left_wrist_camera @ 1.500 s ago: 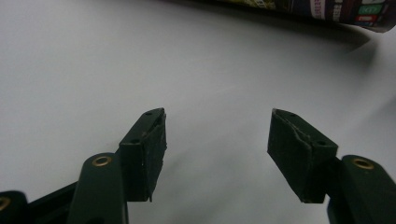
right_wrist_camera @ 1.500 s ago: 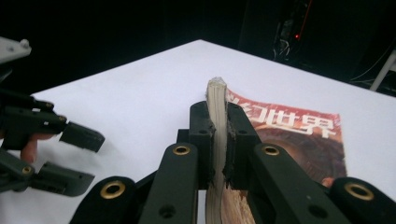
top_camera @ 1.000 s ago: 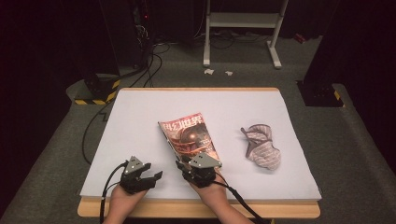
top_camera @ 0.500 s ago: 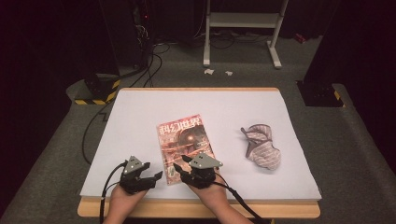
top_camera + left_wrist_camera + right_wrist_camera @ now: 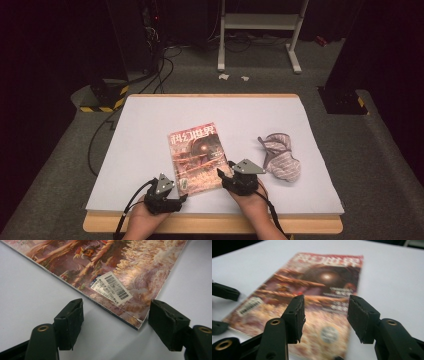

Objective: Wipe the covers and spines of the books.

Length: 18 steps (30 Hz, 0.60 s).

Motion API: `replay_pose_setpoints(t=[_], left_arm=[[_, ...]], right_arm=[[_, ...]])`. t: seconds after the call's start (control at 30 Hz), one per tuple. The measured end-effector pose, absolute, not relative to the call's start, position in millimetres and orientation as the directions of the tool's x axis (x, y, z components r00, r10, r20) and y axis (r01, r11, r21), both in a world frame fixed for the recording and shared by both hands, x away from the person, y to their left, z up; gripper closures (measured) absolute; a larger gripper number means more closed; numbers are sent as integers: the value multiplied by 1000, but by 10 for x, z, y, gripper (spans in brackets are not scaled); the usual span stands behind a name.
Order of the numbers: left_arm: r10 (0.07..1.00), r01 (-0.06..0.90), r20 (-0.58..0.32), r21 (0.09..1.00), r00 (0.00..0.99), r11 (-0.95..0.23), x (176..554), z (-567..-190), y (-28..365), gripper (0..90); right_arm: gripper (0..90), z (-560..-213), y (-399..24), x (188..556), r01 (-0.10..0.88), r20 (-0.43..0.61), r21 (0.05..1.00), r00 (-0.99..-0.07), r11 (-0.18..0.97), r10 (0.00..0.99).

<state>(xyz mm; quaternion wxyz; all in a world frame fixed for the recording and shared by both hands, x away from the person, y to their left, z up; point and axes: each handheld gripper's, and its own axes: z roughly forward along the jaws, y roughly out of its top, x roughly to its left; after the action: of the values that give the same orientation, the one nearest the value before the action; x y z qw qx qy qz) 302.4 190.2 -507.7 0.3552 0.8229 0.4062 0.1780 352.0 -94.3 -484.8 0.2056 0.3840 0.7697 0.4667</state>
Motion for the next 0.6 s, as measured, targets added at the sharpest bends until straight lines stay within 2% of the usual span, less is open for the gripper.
replay_pose_setpoints(t=[0.13,0.23,0.6], left_arm=[[794,541,6,729,608,-419,3030,-5070,1927,324],[802,544,-3,736,597,-403,3043,-5065,1974,411],[834,573,-27,738,551,-355,3152,-5055,2110,561]], right_arm=[[476,-4874,-1090,3592,446,76,862,-583,241,809],[482,-4896,-1145,3629,470,91,851,-573,235,814],[473,-4962,-1086,3571,486,90,827,-613,284,785]])
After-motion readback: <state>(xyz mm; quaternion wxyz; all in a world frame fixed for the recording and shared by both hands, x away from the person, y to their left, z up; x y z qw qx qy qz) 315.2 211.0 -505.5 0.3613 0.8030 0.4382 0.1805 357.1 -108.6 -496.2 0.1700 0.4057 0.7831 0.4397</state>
